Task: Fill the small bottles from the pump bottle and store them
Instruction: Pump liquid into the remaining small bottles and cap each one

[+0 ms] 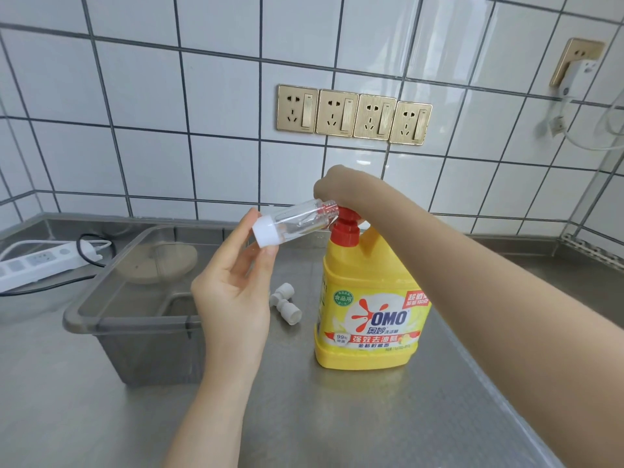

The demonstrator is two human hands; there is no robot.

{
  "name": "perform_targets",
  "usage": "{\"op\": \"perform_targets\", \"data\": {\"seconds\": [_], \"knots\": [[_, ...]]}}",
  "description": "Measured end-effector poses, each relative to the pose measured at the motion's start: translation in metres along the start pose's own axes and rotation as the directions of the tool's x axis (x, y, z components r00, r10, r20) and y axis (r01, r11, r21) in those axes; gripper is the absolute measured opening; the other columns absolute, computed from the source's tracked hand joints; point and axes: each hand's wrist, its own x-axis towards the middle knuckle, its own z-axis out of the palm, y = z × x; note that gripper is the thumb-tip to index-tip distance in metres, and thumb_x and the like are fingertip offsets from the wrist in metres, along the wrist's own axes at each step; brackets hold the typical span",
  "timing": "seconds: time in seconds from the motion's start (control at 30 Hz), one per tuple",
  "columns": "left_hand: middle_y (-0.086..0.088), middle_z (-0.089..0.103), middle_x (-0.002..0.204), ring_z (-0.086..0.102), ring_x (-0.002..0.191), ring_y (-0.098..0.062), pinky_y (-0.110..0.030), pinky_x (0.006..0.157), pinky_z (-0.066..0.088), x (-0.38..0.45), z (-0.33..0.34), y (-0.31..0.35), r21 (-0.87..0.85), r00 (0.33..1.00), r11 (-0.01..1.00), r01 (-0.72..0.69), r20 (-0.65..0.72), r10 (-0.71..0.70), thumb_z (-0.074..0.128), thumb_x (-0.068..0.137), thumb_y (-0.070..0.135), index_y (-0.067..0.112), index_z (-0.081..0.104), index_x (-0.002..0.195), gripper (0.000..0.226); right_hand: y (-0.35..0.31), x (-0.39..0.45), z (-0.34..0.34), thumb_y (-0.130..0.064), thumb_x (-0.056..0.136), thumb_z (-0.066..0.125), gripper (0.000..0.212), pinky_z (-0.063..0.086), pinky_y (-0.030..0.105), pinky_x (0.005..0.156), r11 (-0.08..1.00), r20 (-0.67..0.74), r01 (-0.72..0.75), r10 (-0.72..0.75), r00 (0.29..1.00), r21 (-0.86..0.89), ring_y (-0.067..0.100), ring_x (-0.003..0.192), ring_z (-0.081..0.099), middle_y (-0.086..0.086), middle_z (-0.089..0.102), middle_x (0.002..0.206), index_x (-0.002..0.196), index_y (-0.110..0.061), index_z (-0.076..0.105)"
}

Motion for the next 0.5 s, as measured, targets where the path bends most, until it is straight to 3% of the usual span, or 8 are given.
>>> {"op": "perform_targets", "data": {"seconds": [0.17,0.3,0.33,0.4,0.43,0.5], "knots": [[-0.003,0.07,0.121,0.066,0.113,-0.015,-0.02,0.093,0.05,0.001,-0.002,-0.002,-0.033,1.0,0.999,-0.015,-0.008,0.015,0.067,0.089,0.001,0.022,0.066,0.121,0.038,0.0,0.002,0.002,-0.008,0.092,0.042,0.025,0.029,0.024,0.047,0.998,-0.044,-0.022,0.025,0.999,0.057,0.018,0.052,0.037,0.007,0.042,0.069,0.068,-0.01,0.034],[-0.009,0.066,0.125,0.064,0.117,-0.023,-0.023,0.094,0.05,0.004,-0.001,-0.001,-0.029,0.998,0.998,-0.058,-0.024,0.057,0.066,0.089,-0.003,0.026,0.066,0.114,0.038,-0.002,-0.008,-0.01,-0.002,0.092,0.037,0.022,0.037,0.016,0.033,0.982,-0.034,-0.006,0.012,0.999,0.188,0.015,0.024,0.049,0.007,0.05,0.034,0.07,-0.006,0.04],[-0.009,0.066,0.124,0.064,0.116,-0.022,-0.024,0.095,0.05,0.005,0.0,-0.001,-0.052,0.999,0.998,-0.043,-0.024,0.041,0.066,0.089,-0.003,0.026,0.067,0.113,0.038,-0.003,-0.009,-0.013,-0.003,0.093,0.038,0.024,0.037,0.014,0.031,0.979,-0.036,0.01,-0.003,0.999,0.206,0.014,0.025,0.05,0.007,0.052,0.04,0.069,-0.007,0.041],[-0.005,0.069,0.121,0.067,0.113,-0.016,-0.022,0.092,0.051,0.008,0.004,0.0,-0.112,1.0,0.994,0.003,-0.026,-0.006,0.066,0.088,-0.004,0.024,0.068,0.112,0.037,-0.006,-0.008,-0.017,-0.007,0.091,0.044,0.022,0.039,0.019,0.039,0.98,-0.097,0.08,-0.064,0.993,0.18,0.02,0.048,0.054,0.009,0.055,0.066,0.069,-0.006,0.047],[-0.002,0.069,0.121,0.067,0.111,-0.012,-0.02,0.089,0.05,0.009,0.005,0.002,-0.13,1.0,0.991,0.016,-0.021,-0.019,0.066,0.088,-0.005,0.023,0.068,0.112,0.036,-0.006,-0.007,-0.018,-0.006,0.089,0.045,0.017,0.038,0.021,0.046,0.979,-0.135,0.114,-0.092,0.987,0.169,0.024,0.059,0.051,0.013,0.061,0.077,0.076,0.0,0.055],[0.003,0.069,0.119,0.068,0.108,-0.008,-0.017,0.087,0.05,0.011,0.007,0.003,-0.14,1.0,0.99,0.015,-0.023,-0.018,0.065,0.088,-0.006,0.021,0.067,0.113,0.036,-0.009,-0.005,-0.019,-0.004,0.085,0.045,0.028,0.04,0.024,0.055,0.965,-0.177,0.145,-0.107,0.978,0.219,0.024,0.067,0.05,0.018,0.07,0.096,0.099,0.006,0.066]]}}
